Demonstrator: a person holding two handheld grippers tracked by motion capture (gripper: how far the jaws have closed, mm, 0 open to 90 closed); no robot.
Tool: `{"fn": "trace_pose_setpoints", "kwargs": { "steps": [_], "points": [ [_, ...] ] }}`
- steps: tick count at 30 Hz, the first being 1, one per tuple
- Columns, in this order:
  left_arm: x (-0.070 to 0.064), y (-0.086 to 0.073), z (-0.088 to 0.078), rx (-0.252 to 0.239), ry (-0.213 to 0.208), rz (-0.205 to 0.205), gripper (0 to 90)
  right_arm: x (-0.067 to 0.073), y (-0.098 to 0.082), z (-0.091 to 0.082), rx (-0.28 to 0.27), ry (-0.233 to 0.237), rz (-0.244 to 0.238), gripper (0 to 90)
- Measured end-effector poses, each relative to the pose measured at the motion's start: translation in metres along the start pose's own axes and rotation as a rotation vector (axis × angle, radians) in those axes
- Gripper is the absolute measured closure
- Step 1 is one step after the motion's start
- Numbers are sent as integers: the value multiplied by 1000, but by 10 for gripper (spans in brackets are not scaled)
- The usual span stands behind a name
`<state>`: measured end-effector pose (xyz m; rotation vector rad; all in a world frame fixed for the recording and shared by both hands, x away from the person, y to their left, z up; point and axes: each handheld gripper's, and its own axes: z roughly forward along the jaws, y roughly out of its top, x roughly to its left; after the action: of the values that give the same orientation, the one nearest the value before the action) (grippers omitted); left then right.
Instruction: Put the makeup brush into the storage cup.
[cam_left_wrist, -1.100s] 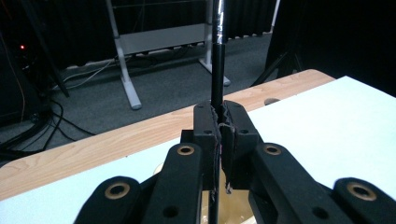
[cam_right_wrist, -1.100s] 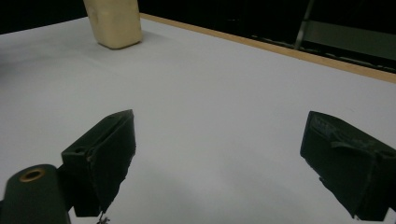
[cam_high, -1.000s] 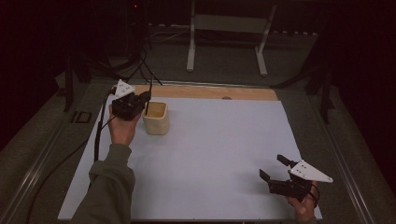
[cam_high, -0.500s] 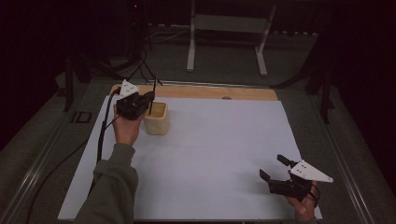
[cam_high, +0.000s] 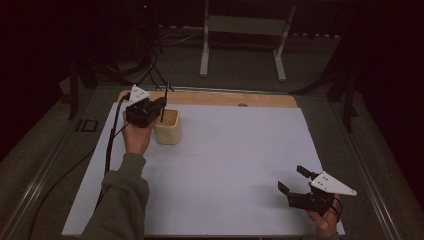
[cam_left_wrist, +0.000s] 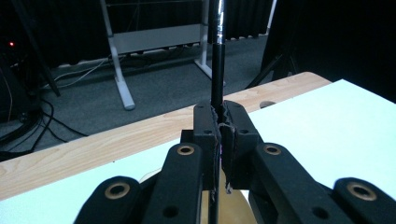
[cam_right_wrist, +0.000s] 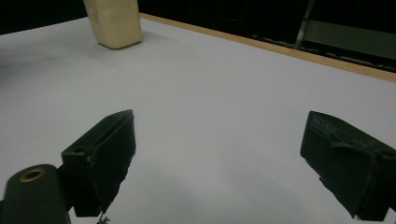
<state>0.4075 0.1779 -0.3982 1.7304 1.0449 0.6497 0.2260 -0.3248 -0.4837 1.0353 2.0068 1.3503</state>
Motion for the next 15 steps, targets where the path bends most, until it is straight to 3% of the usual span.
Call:
{"fn": "trace_pose_setpoints", "kwargs": {
  "steps": [15],
  "points": [
    [3,-3,5,9,7,-7,862,0,0,0,-1,0,-1,102]
  ]
}}
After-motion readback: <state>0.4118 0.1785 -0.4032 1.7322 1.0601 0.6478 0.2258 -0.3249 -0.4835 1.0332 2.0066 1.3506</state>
